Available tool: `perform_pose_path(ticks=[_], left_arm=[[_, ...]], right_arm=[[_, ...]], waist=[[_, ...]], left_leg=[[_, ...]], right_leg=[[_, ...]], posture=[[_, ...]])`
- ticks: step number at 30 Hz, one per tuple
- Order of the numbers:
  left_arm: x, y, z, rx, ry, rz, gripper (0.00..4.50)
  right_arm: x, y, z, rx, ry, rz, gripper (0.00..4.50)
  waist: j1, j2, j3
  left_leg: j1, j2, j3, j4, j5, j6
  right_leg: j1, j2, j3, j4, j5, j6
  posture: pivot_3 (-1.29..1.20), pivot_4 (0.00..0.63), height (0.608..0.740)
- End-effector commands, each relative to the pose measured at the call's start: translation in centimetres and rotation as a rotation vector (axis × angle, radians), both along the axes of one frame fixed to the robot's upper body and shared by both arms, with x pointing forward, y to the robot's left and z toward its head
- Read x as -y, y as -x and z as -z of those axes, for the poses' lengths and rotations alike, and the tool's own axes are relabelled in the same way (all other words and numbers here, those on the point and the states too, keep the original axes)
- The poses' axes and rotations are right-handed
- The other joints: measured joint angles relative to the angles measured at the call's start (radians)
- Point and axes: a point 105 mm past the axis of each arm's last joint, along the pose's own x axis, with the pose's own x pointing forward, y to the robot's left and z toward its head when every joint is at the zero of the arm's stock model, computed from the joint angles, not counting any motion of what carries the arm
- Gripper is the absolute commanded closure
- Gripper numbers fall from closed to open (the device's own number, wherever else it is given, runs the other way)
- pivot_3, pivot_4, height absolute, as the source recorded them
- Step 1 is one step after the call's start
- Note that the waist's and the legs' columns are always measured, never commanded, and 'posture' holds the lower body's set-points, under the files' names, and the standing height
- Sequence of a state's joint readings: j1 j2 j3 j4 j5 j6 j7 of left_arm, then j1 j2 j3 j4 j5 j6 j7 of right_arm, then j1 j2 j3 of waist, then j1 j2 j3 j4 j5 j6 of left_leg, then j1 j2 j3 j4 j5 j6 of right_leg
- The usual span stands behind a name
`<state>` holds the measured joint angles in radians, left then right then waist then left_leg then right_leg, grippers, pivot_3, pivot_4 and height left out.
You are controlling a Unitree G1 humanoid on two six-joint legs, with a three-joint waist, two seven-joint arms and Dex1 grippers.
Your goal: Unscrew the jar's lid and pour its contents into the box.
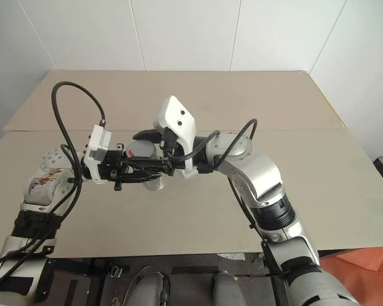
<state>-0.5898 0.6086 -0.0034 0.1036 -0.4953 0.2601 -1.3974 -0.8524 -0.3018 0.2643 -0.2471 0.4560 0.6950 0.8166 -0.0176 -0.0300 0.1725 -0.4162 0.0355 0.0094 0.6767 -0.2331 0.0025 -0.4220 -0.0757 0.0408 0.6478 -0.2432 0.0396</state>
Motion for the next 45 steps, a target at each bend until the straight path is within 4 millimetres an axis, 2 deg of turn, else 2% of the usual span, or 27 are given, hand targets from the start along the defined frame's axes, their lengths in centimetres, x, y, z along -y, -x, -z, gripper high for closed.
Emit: perform_pose_path(ticks=[1,4,6,10,13,17,19,22,24,25,27,28,30,33,35,38,43,45], left_arm=[[0.0,0.4,-0.5,0.055,-0.026,0.019,2.58],[-0.2,0.3,-0.4,0.053,-0.029,0.015,2.58],[-0.4,0.2,-0.4,0.055,-0.03,0.001,2.58],[-0.9,-0.3,-0.9,0.072,-0.006,-0.048,2.58],[-1.0,-1.0,-1.5,0.099,0.026,-0.1,2.58],[-1.2,-2.1,-2.4,0.15,0.061,-0.208,2.58],[-1.3,-2.7,-2.5,0.167,0.065,-0.256,2.58],[-1.4,-3.2,-2.5,0.183,0.064,-0.3,2.58],[-1.2,-3.6,-2.6,0.193,0.066,-0.322,2.58],[-1.1,-3.8,-2.7,0.199,0.066,-0.333,2.58],[-0.9,-4.3,-2.9,0.226,0.064,-0.365,2.58],[-0.9,-4.6,-3.1,0.26,0.048,-0.393,2.58],[-0.8,-5.2,-3.4,0.335,0.012,-0.435,2.58],[-0.6,-6.8,-4.3,0.55,-0.096,-0.548,2.58],[-0.3,-7.7,-4.7,0.78,-0.23,-0.578,2.58],[0.3,-9.0,-4.9,1.076,-0.409,-0.565,2.58],[2.9,-11.2,-4.9,1.768,-0.768,-0.328,2.58],[3.8,-11.9,-5.1,1.961,-0.803,-0.251,2.58]], right_arm=[[0.6,0.2,-2.4,0.003,-0.061,-0.009,1.77],[1.6,0.0,-3.7,-0.027,-0.11,0.001,1.77],[3.0,-0.9,-4.2,-0.01,-0.134,0.074,1.77],[6.7,-3.1,-3.0,0.052,-0.122,0.291,1.77],[9.6,-4.3,-0.8,0.068,-0.083,0.459,1.77],[14.6,-5.1,4.5,-0.043,-0.014,0.73,1.77],[16.4,-5.0,7.6,-0.08,0.058,0.83,1.77],[17.5,-5.1,11.1,-0.131,0.14,0.918,1.77],[17.4,-5.1,12.8,-0.145,0.186,0.928,1.03],[17.2,-5.1,13.2,-0.163,0.188,0.927,0.8],[16.8,-5.3,12.4,-0.143,0.173,0.911,0.13],[16.7,-5.4,11.6,-0.125,0.163,0.901,0.02],[16.7,-5.3,10.2,-0.107,0.147,0.871,0.02],[15.9,-4.3,7.7,-0.127,0.14,0.754,0.02],[15.0,-3.4,6.3,-0.165,0.152,0.662,0.02],[13.7,-2.5,5.3,-0.242,0.209,0.541,0.02],[12.2,-1.5,3.9,-0.288,0.267,0.353,0.02],[12.0,-1.4,3.8,-0.268,0.294,0.319,0.02]], waist=[[0.0,0.0,0.0],[0.0,0.0,0.0],[0.001,0.0,0.0],[0.007,0.0,0.0],[0.007,0.0,0.0],[0.005,0.0,0.0],[0.005,0.0,0.0],[-0.002,0.0,0.0],[-0.006,0.0,0.0],[-0.006,0.0,0.0],[-0.006,0.0,0.0],[-0.005,0.0,0.0],[-0.002,0.0,0.0],[0.005,0.0,0.0],[0.008,0.0,0.0],[0.009,0.0,0.0],[0.017,-0.001,0.0],[0.022,-0.001,0.0]], left_leg=[[0.0,0.0,0.0,0.0,0.0,0.0],[0.0,0.0,0.0,0.0,0.0,0.0],[0.0,0.0,0.0,0.0,0.0,0.0],[0.0,0.0,0.0,0.0,0.0,0.0],[-0.001,-0.001,0.0,0.0,0.0,0.0],[-0.001,-0.001,0.0,0.0,0.0,0.0],[-0.001,-0.001,0.0,0.0,0.0,0.0],[0.0,-0.001,0.0,0.0,0.0,0.0],[0.001,-0.001,0.001,0.0,0.0,0.0],[0.001,-0.001,0.0,0.0,0.0,0.0],[0.001,-0.001,0.0,0.0,0.0,0.0],[0.0,-0.001,0.0,0.0,0.0,0.0],[0.0,-0.001,0.0,0.0,0.0,0.0],[0.0,-0.001,0.0,0.0,0.0,0.0],[0.0,-0.001,0.0,0.0,0.0,0.0],[0.0,-0.002,0.0,0.0,0.0,0.0],[-0.002,-0.002,-0.001,0.0,0.0,0.0],[-0.003,-0.003,0.0,0.0,0.0,0.0]], right_leg=[[0.0,0.0,0.0,0.0,0.0,0.0],[0.0,0.0,0.0,0.0,0.0,0.0],[0.0,0.0,0.0,0.0,0.0,0.0],[0.0,0.0,0.0,0.0,0.0,0.0],[0.001,-0.001,0.0,-0.001,0.0,0.0],[0.0,-0.001,0.0,-0.001,0.0,0.0],[0.0,-0.001,0.0,-0.001,0.0,0.0],[0.0,-0.001,0.001,0.0,0.0,0.0],[0.001,0.0,0.001,0.0,0.0,0.0],[0.001,0.0,0.001,0.0,0.0,0.0],[0.0,0.0,0.001,0.0,0.0,0.0],[0.0,0.0,0.001,0.0,0.0,0.0],[0.001,-0.001,0.001,-0.001,0.0,0.0],[0.001,-0.001,0.001,-0.001,0.0,0.0],[0.001,0.0,0.001,-0.001,0.0,0.0],[0.002,-0.001,0.0,-0.002,0.0,0.0],[0.0,-0.001,0.0,-0.002,0.0,0.0],[0.0,-0.001,-0.001,-0.003,0.0,0.001]], posture=[[0.0,0.15,0.74],[0.0,0.15,0.74],[0.0,0.15,0.74],[0.0,0.15,0.74],[0.0,0.15,0.74],[0.0,0.15,0.74],[0.0,0.15,0.74],[0.0,0.15,0.74],[0.0,0.15,0.74],[0.0,0.15,0.74],[0.0,0.15,0.74],[0.0,0.15,0.74],[0.0,0.15,0.74],[0.0,0.15,0.74],[0.0,0.15,0.74],[0.0,0.15,0.74],[0.0,0.15,0.74],[0.0,0.15,0.74]])
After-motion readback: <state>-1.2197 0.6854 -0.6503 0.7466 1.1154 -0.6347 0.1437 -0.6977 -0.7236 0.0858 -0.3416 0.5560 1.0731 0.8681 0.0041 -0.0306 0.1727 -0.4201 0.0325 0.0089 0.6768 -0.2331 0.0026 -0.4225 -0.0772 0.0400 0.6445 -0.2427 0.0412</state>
